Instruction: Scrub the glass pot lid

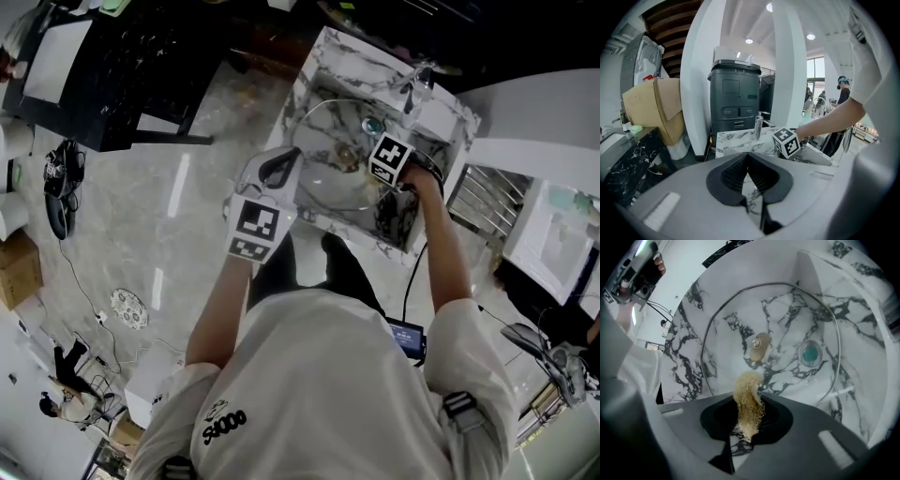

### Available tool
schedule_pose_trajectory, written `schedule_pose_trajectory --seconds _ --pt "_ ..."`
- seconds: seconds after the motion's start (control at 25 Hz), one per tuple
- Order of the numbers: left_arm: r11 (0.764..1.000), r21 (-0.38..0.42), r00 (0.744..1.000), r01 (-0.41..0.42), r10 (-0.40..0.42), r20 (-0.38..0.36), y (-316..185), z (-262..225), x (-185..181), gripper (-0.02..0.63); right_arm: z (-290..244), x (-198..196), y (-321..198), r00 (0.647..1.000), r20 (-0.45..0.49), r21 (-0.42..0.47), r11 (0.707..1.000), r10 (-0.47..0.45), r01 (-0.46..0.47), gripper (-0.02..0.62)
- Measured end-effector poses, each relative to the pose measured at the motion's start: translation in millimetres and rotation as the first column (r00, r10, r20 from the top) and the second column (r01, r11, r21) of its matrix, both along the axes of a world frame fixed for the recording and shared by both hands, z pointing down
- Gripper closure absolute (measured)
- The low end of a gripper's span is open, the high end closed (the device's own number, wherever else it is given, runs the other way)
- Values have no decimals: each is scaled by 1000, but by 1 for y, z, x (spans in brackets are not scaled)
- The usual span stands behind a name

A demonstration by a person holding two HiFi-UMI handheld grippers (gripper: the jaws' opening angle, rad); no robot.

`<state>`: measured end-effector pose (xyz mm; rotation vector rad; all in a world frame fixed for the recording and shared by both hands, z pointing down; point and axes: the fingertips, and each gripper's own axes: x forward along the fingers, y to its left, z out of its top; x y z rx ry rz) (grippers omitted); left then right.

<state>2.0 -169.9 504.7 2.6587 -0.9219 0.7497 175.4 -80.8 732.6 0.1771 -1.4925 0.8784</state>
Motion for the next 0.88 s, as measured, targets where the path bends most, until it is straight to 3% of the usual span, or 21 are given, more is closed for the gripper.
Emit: schedule_pose_trajectory --seconds 0.16,0.32,0.44,0.68,0.88 --pt "1000 -4 1000 -8 8 8 -4 0 -1 597 1 14 -36 997 -22 141 988 71 -67 545" --pt "1000 -13 1000 -15 15 16 -7 3 -5 597 1 19 -71 989 -50 291 949 143 -122 546" --pt "1000 -14 1000 -15 15 22 -9 4 -6 597 3 17 -82 983 -75 342 931 165 -130 545" --pt "1000 -25 999 -20 20 30 -9 9 -11 597 3 -12 -117 985 -41 512 850 166 -122 545" --pt "999 -26 999 -19 19 31 -9 11 -15 597 1 -40 -134 986 -6 562 816 165 -133 545"
